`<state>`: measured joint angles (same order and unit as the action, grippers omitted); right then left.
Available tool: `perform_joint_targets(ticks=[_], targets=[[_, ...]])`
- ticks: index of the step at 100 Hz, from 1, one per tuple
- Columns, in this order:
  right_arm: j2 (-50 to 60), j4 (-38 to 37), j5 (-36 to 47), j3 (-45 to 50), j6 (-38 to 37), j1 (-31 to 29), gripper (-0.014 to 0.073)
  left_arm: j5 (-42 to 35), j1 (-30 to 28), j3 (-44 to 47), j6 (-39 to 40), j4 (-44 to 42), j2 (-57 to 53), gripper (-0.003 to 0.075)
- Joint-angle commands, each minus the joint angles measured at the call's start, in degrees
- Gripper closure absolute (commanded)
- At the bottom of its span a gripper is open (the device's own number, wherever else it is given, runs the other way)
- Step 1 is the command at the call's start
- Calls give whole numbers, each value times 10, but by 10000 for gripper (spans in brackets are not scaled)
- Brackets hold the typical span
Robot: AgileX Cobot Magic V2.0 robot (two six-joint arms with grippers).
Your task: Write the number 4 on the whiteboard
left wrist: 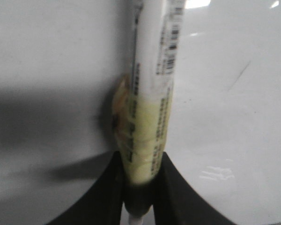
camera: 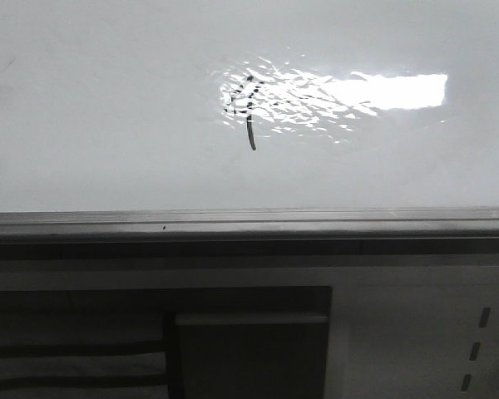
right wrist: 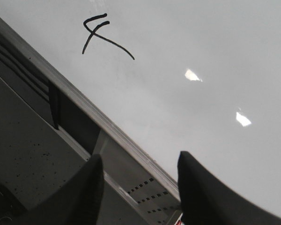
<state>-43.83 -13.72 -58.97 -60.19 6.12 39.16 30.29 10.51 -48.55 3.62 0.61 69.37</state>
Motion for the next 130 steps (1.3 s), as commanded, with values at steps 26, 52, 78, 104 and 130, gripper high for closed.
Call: perform_joint_targets(ticks=[26, 52, 78, 104, 130], targets=[[1, -18, 51, -13, -6, -1, 274, -42, -1, -16, 1, 7, -4, 335], [1, -20, 31, -13, -58, -1, 274, 32, -1, -58, 1, -20, -47, 336], [28, -47, 44, 4, -216, -1, 293, 64, -1, -35, 1, -20, -196, 336], [131, -58, 199, 142, -221, -1, 381, -73, -1, 136, 1, -20, -360, 347], [176, -75, 266, 223, -221, -1, 667, -185, -1, 217, 1, -20, -392, 670]])
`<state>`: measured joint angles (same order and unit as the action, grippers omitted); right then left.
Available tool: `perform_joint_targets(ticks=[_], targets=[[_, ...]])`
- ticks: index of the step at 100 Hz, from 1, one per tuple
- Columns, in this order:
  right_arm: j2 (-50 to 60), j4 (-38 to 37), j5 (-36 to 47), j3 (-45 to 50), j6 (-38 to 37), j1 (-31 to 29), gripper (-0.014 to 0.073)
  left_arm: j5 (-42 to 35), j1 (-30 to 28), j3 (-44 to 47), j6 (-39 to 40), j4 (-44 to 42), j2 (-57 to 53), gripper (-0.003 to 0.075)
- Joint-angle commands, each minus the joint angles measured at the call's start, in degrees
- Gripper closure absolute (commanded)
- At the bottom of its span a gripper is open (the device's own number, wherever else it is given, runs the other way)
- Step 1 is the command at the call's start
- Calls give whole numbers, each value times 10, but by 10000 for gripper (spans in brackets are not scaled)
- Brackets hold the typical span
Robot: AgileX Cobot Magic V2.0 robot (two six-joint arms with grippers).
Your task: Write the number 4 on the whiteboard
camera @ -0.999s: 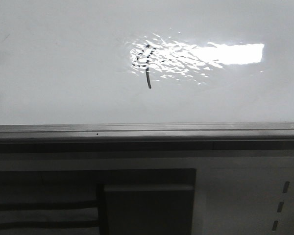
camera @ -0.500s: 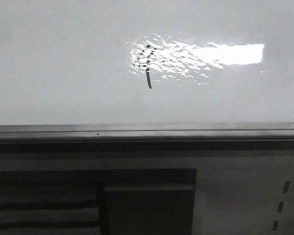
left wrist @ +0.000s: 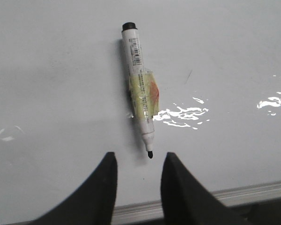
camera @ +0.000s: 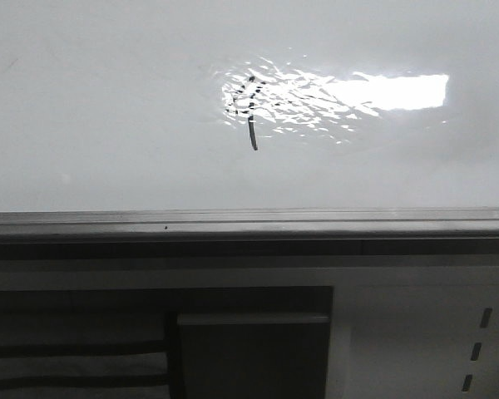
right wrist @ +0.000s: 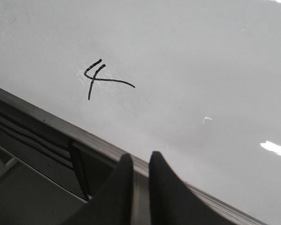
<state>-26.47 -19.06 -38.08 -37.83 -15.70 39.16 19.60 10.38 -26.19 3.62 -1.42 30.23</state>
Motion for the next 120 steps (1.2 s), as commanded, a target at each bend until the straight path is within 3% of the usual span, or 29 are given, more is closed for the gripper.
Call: perform_joint_targets(ticks=[1, 6, 65, 95, 120], targets=[[3, -22, 57, -1, -3, -1, 665, -81, 0, -5, 1, 0, -1, 689], [3, -22, 56, 5, -3, -1, 664, -87, 0, -4, 1, 0, 0, 741], [3, -26, 41, 11, -3, -1, 666, -94, 0, 8, 1, 8, -27, 741], [3, -26, 41, 11, -3, -1, 666, -125, -72, 148, 1, 11, -191, 741], [3, -26, 41, 11, -3, -1, 666, -217, -78, 275, 1, 14, -309, 741]])
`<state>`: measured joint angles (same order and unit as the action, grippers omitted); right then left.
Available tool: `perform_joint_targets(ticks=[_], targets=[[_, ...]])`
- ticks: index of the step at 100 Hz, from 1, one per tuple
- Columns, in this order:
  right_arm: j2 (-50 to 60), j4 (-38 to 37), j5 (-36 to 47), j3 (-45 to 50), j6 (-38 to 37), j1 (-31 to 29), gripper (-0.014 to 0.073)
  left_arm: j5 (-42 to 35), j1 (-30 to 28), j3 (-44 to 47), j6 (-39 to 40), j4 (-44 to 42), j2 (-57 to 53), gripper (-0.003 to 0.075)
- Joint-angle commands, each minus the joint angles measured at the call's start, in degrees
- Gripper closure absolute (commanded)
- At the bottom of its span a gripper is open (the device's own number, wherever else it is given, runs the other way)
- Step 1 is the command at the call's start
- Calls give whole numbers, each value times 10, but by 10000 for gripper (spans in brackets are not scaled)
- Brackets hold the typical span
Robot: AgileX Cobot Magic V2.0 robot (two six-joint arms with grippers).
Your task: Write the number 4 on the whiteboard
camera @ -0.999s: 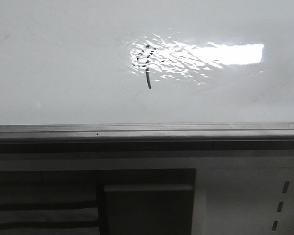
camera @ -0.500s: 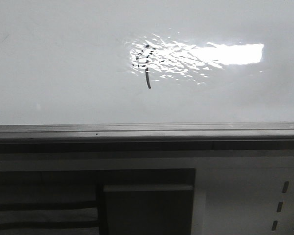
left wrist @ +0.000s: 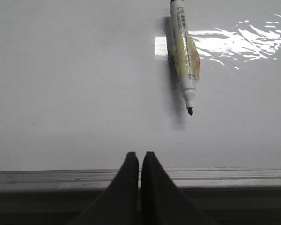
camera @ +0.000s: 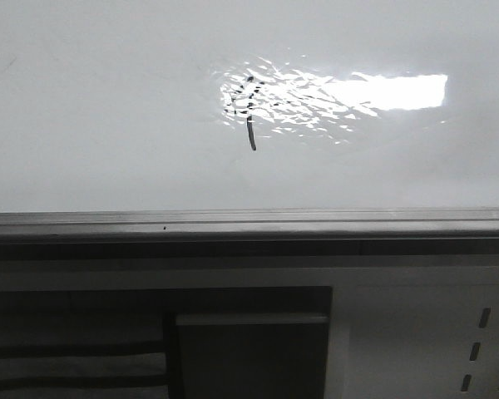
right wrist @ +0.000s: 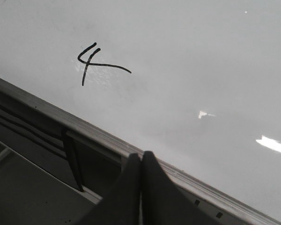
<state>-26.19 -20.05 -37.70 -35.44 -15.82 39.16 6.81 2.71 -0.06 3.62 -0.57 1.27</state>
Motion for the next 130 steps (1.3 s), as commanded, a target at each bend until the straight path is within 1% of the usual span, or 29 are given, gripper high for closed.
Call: perform_joint_targets(ticks=[1, 5, 12, 82, 89, 94, 101, 112, 113, 118, 130], targets=[[0, -16, 37, -13, -1, -1, 666, -91, -1, 15, 1, 6, -22, 741], [0, -16, 37, -13, -1, -1, 666, -77, -1, 15, 1, 6, -35, 741], [0, -16, 35, -13, -1, -1, 666, -89, -1, 14, 1, 6, -30, 741], [0, -16, 33, -13, -1, -1, 666, -88, -2, 14, 1, 6, -30, 741], [13, -16, 36, -7, -1, -3, 666, -88, -2, 14, 1, 6, -30, 741], [23, -5, 57, 4, -1, -24, 666, -88, -2, 14, 1, 6, -30, 741], [45, 5, 105, 35, -1, -78, 666, -87, -2, 14, 1, 6, -30, 741], [106, 11, 202, 116, -1, -191, 666, -87, -2, 14, 1, 6, -30, 741], [110, 10, 207, 121, -1, -191, 666, -87, -2, 14, 1, 6, -30, 741], [138, 14, 241, 157, -1, -236, 666, -87, -2, 14, 1, 6, -30, 741], [198, 27, 313, 238, -1, -310, 666, -87, -2, 14, 1, 6, -30, 741]])
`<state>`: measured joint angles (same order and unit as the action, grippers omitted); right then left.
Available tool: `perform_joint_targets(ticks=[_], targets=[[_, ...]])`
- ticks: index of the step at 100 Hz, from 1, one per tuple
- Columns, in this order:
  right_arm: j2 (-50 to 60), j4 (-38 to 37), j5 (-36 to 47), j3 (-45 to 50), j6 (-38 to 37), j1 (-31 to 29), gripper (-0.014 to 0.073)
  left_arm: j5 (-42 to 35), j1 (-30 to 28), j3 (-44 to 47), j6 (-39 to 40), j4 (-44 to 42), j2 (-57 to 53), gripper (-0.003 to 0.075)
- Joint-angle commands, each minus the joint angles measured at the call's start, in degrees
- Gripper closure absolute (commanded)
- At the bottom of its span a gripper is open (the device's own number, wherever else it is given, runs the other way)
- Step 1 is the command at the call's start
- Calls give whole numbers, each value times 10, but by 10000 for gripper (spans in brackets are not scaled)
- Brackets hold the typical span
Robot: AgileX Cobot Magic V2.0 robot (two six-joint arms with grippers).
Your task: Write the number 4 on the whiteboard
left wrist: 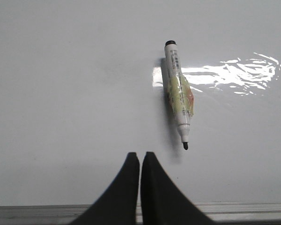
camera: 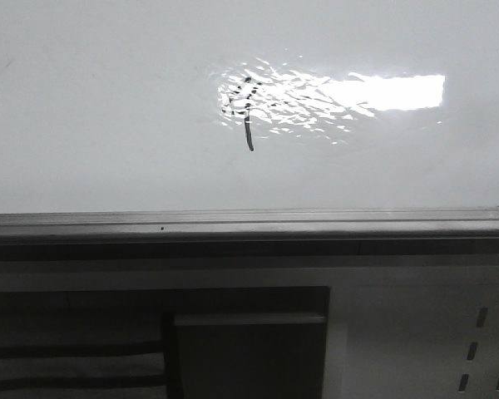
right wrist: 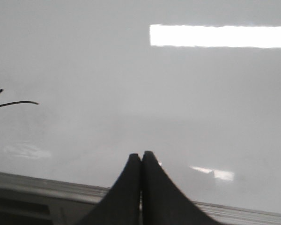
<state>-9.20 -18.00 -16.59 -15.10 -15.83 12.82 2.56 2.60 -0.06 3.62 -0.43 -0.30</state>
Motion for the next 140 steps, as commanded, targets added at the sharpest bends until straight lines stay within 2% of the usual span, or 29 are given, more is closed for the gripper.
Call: perform_joint_targets(ticks=[1, 16, 30, 34, 67, 82, 92, 106, 140], targets=[[31, 8, 105, 39, -1, -51, 666, -45, -1, 14, 1, 4, -14, 741], [88, 27, 166, 121, -1, -111, 666, -45, -1, 14, 1, 4, -14, 741], [110, 49, 220, 169, -1, -120, 666, -45, -1, 14, 1, 4, -14, 741], [110, 49, 197, 166, -1, -120, 666, -45, -1, 14, 1, 4, -14, 741], [109, 54, 198, 167, 2, -120, 666, -45, -1, 14, 1, 4, -14, 741], [109, 100, 166, 167, 103, -120, 666, -45, -1, 14, 1, 4, -14, 741], [109, 100, 159, 167, 126, -120, 666, -45, -1, 14, 1, 4, -14, 741], [109, 123, 155, 167, 126, -120, 666, -45, -1, 14, 1, 4, -14, 741], [109, 123, 156, 167, 126, -120, 666, -45, -1, 14, 1, 4, -14, 741]])
